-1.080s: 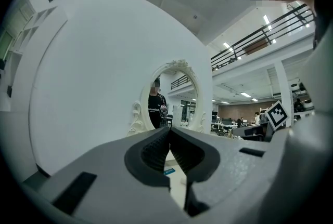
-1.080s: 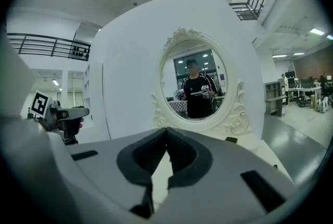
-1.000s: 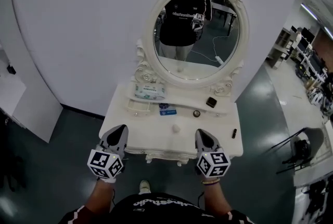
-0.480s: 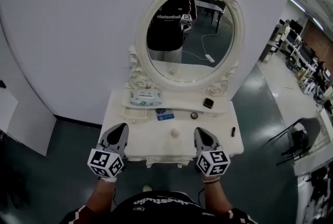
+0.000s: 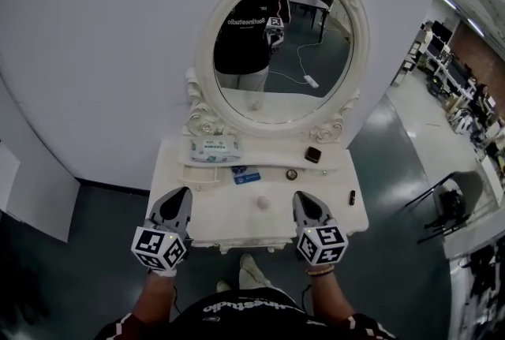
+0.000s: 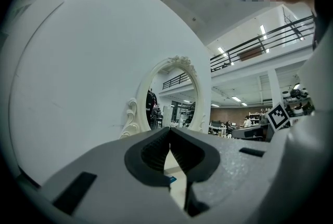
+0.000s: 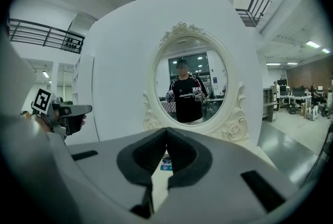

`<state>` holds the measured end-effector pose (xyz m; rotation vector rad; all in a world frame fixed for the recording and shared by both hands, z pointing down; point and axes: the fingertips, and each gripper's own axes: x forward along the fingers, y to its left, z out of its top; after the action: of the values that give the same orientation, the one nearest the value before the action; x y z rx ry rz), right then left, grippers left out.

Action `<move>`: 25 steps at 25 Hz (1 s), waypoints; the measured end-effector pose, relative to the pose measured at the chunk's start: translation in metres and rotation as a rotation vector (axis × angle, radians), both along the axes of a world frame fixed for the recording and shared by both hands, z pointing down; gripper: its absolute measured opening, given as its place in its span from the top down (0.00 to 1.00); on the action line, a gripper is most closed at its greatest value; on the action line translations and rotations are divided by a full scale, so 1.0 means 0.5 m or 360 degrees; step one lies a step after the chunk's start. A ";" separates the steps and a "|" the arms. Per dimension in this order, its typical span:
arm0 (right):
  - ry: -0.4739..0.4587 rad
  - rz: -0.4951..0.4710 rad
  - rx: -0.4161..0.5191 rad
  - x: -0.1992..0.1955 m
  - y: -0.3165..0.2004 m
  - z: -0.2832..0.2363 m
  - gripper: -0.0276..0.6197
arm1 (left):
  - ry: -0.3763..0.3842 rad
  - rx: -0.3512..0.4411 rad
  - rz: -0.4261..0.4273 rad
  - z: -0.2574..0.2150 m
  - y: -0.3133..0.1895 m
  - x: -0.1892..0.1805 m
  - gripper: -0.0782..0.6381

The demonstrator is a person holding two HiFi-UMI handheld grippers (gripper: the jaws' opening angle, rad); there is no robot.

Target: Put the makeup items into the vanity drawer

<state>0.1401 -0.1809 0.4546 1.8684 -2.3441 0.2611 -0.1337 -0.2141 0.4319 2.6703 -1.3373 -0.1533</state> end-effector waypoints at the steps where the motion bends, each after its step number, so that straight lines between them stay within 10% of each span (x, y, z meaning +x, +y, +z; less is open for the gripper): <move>1: 0.0002 0.0001 0.0010 0.003 -0.009 -0.002 0.96 | -0.0003 0.0004 -0.0002 -0.001 -0.006 0.002 0.88; 7: 0.0002 0.0003 0.0092 0.014 -0.072 -0.027 0.94 | -0.0029 0.0039 -0.0027 -0.026 -0.044 0.009 0.88; 14: -0.0005 -0.0120 0.0068 0.006 -0.119 -0.021 0.64 | -0.0051 0.0083 -0.0036 -0.052 -0.070 0.032 0.88; 25: 0.0065 -0.0277 -0.0156 0.002 -0.165 0.111 0.62 | -0.0086 0.0061 -0.0018 -0.037 -0.081 0.078 0.88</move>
<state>0.1412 -0.2632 0.5100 1.6000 -2.4008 0.3091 -0.0944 -0.2548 0.4136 2.7175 -1.3793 -0.1098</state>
